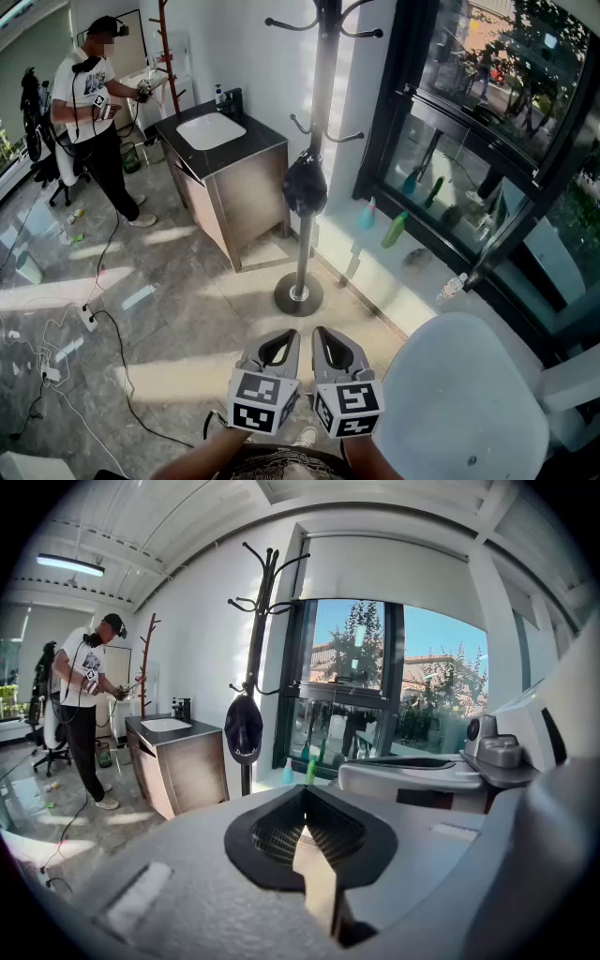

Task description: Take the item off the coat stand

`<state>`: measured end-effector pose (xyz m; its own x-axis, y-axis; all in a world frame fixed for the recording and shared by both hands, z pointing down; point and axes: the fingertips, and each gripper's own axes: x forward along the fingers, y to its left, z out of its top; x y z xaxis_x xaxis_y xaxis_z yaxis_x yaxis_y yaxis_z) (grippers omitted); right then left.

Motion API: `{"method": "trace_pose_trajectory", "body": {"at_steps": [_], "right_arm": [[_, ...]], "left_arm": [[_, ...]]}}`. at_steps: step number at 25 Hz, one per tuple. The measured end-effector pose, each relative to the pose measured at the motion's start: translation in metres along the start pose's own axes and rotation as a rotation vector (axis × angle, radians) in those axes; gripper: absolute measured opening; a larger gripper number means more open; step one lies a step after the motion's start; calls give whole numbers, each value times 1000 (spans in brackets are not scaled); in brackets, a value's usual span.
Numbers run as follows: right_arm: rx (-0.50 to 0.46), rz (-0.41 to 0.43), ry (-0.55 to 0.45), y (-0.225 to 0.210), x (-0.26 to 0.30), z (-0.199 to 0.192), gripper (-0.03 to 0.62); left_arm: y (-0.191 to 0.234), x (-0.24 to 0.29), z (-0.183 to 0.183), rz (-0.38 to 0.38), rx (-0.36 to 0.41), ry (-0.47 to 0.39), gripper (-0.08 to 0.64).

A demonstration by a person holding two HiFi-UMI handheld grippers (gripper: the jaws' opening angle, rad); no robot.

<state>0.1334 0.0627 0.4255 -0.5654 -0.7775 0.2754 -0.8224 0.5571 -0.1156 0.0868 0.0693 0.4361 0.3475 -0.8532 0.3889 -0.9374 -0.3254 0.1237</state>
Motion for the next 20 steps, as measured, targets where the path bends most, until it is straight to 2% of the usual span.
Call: {"method": "trace_pose_trajectory", "body": {"at_steps": [5,11,20], "right_arm": [[3,-13,4,-18,-1,2,6],[-6,12,-7,-22,11,5,6],[12,-58,24,-38,76,7,6]], "left_arm": [[-9,13,-3,21,-15,12,5],[-9,24,-2,36,-27,13,5],[39,67,11,-7,-24,27,5]]}}
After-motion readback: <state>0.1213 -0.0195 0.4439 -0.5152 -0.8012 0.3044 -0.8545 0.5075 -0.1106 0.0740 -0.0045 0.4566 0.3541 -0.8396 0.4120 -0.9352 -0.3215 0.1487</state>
